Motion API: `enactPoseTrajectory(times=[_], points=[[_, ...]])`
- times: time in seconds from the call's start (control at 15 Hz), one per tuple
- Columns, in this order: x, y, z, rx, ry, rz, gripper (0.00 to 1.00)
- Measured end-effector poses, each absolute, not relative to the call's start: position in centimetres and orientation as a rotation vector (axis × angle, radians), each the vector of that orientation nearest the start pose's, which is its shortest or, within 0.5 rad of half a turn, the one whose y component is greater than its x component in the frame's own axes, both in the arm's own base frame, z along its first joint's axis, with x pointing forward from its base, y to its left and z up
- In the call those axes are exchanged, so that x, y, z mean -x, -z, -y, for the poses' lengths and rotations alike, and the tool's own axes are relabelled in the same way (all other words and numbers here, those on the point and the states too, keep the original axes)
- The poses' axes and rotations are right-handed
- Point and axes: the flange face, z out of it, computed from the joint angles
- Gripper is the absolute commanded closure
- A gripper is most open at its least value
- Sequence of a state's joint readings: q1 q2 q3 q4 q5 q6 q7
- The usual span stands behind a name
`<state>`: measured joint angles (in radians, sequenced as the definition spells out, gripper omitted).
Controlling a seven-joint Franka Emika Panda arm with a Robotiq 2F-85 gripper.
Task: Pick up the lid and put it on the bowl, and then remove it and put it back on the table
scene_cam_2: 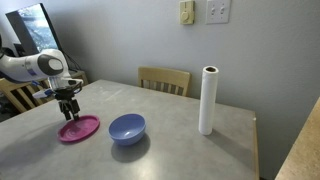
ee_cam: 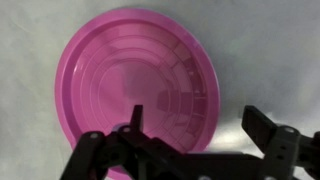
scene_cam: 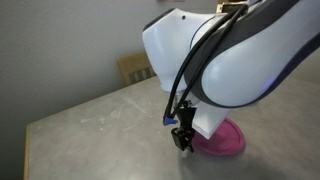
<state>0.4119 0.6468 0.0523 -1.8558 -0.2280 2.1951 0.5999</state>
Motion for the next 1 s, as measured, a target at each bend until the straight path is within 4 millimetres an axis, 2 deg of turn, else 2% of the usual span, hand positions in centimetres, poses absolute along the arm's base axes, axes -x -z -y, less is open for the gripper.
enactPoseTrajectory(times=[0.13, 0.27, 0.4, 0.47, 0.6, 0.67, 1.0], points=[[-54.33, -14.33, -26.45, 3.396, -0.339, 0.032, 0.0], [-54.4, -14.16, -26.42, 3.4, -0.338, 0.024, 0.1], [-54.57, -14.23, -26.22, 3.403, -0.333, 0.014, 0.12], [-54.68, -14.26, -26.09, 3.405, -0.33, 0.009, 0.27], [-54.86, -14.32, -25.87, 3.407, -0.326, -0.001, 0.33], [-54.94, -14.35, -25.76, 3.408, -0.324, -0.005, 0.49], [-55.12, -14.51, -25.69, 3.408, -0.318, -0.01, 0.82]])
